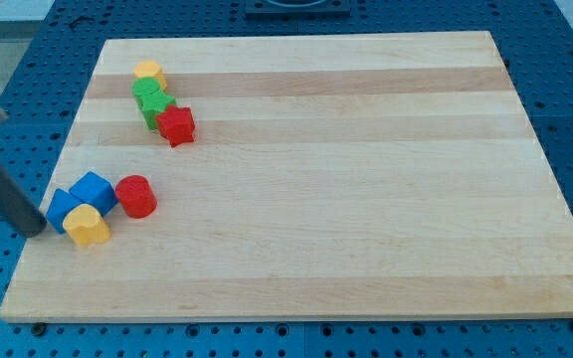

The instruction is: Slide the yellow heart left a bit

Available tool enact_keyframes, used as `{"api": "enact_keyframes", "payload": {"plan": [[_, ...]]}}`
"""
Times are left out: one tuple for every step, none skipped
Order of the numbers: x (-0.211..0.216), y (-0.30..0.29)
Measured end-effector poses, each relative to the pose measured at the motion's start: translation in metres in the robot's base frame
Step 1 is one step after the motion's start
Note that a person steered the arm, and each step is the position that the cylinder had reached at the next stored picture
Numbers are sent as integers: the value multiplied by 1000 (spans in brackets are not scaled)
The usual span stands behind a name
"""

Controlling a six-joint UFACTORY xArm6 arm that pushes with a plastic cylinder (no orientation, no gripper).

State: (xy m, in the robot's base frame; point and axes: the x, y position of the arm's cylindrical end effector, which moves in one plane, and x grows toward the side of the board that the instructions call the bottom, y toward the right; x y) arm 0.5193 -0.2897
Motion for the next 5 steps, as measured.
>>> {"api": "enact_keyframes", "payload": {"plan": [[-14, 49], [-26, 113], [-28, 141], [-21, 130], [-11, 91]]}}
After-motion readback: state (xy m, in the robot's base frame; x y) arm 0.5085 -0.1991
